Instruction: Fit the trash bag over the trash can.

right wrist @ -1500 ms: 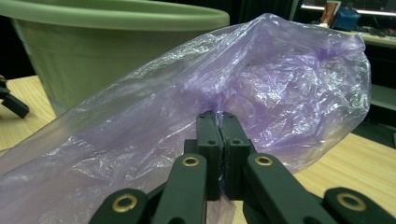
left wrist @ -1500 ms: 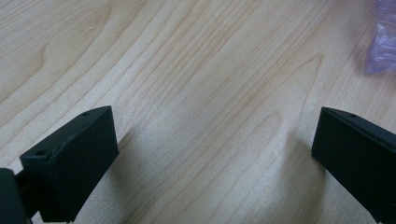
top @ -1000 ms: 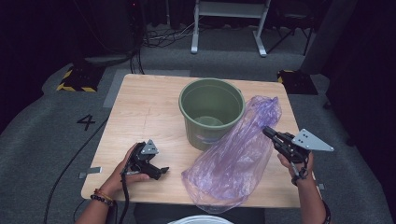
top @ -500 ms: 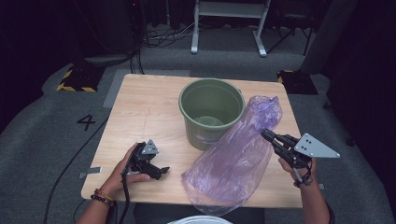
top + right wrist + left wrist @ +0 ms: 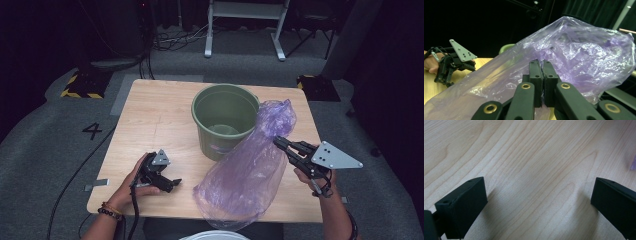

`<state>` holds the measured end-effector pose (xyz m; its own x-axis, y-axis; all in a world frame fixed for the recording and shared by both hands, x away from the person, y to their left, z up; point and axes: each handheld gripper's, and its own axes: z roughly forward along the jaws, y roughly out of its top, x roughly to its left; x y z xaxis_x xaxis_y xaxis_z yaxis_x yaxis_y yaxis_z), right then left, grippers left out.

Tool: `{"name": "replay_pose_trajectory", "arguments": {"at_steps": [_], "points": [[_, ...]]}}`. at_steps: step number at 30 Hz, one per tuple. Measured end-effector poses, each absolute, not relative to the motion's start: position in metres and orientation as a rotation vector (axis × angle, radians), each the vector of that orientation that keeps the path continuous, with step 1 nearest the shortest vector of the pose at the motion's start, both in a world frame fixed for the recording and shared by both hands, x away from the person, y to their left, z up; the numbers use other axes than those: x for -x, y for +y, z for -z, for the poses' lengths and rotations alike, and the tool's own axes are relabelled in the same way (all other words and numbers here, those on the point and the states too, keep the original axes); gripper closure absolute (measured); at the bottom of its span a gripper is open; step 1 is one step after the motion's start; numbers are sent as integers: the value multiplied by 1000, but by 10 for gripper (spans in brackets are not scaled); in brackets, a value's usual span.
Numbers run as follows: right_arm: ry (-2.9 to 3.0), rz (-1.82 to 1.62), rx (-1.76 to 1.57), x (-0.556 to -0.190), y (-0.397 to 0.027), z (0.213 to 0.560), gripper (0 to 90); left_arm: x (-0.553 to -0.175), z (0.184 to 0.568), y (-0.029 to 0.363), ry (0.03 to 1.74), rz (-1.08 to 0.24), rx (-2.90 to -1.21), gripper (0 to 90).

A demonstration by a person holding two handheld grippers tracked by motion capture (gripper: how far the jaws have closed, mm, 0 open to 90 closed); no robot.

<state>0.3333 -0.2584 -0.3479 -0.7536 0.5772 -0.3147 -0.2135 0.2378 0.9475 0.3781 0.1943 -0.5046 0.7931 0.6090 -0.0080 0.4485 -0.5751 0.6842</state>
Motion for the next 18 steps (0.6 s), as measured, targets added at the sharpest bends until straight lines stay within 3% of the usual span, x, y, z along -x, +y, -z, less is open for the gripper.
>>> {"name": "replay_pose_trajectory", "arguments": {"at_steps": [5, 9, 11, 12, 14, 18], "points": [[1865, -1600, -287, -334, -249, 339, 887, -378, 502, 193, 777, -289, -2283, 46], [1868, -1617, -279, -344, -240, 334, 887, -375, 497, 192, 759, -260, -2264, 201], [1874, -1614, -281, -350, -235, 333, 887, -374, 494, 190, 736, -259, -2251, 147], [1880, -1603, -283, -355, -232, 333, 886, -372, 492, 189, 729, -269, -2248, 186], [1891, -1606, -294, -363, -227, 333, 886, -371, 487, 188, 722, -277, -2232, 149], [1900, -1595, -313, -376, -220, 332, 886, -369, 475, 186, 711, -279, -2165, 162]]}}
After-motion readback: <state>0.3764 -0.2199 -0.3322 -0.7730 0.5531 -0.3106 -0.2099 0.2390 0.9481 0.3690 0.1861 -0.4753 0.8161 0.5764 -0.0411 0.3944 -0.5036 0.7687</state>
